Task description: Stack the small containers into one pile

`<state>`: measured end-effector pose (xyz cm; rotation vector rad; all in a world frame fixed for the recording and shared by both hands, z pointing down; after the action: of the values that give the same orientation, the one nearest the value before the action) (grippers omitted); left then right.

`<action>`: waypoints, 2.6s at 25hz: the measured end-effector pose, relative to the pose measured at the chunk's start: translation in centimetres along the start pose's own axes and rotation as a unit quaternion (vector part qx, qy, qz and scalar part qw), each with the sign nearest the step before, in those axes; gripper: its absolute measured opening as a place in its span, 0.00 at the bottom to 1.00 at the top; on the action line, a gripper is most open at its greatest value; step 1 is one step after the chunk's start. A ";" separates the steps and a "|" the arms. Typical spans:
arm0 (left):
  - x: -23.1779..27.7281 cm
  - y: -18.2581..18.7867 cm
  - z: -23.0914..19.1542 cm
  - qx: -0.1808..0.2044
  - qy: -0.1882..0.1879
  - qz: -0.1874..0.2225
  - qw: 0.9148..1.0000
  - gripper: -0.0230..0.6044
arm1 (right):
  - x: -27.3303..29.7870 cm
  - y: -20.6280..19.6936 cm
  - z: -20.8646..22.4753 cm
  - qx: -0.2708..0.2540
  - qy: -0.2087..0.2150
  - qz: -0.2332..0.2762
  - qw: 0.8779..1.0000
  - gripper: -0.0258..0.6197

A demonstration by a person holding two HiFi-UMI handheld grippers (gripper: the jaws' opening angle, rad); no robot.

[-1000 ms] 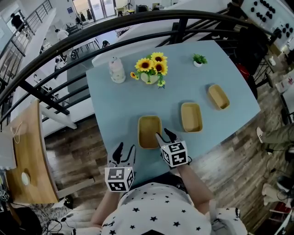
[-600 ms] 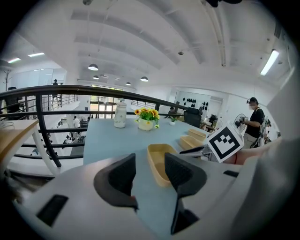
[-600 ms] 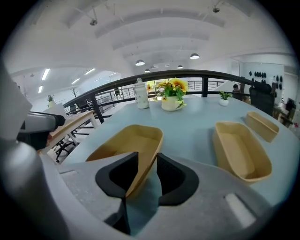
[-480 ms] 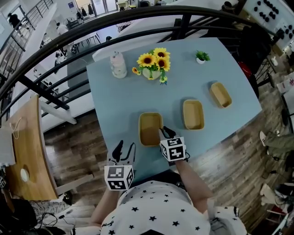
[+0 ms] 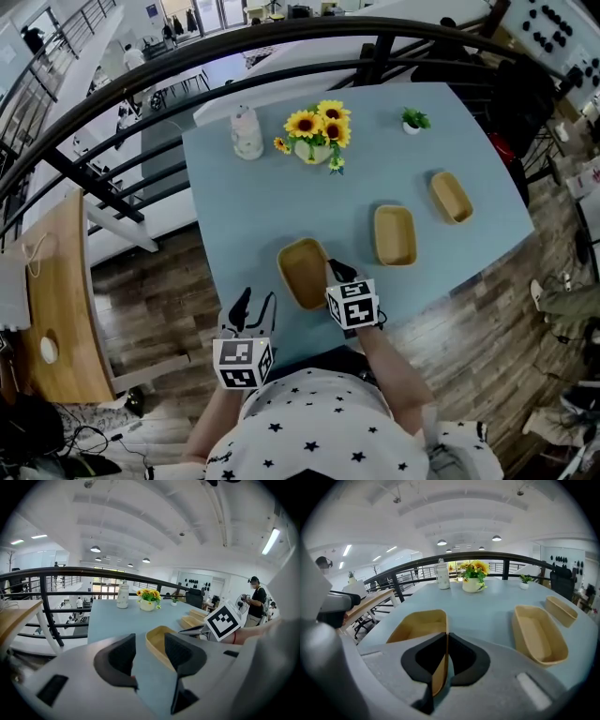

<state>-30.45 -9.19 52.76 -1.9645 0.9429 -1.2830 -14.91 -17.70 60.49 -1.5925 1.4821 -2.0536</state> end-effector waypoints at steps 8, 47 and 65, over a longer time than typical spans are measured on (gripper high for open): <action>-1.2 -0.7 0.8 -0.004 0.002 0.010 1.000 0.33 | -2.1 0.7 -0.4 -0.015 -0.005 0.024 1.000 0.08; -6.0 -5.9 9.7 0.030 -0.030 0.003 0.999 0.33 | -17.1 -2.5 6.0 0.035 -0.119 0.100 0.987 0.07; 3.0 -2.6 15.5 0.030 -0.039 -0.003 0.999 0.33 | -14.7 -0.4 17.1 0.045 -0.140 0.101 0.984 0.07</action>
<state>-14.52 -8.59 50.88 -1.9568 0.8526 -1.2155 5.16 -18.48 50.37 -1.5485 1.3670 -1.6834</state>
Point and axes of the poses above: the fingertips, and each gripper's own axes: x forward along the fingers, z to its right, y out of its top, the point moved 1 cm from there along -x, backward along the fingers, and after that the axes turned 12 degrees about -x, right-handed, at the moved point
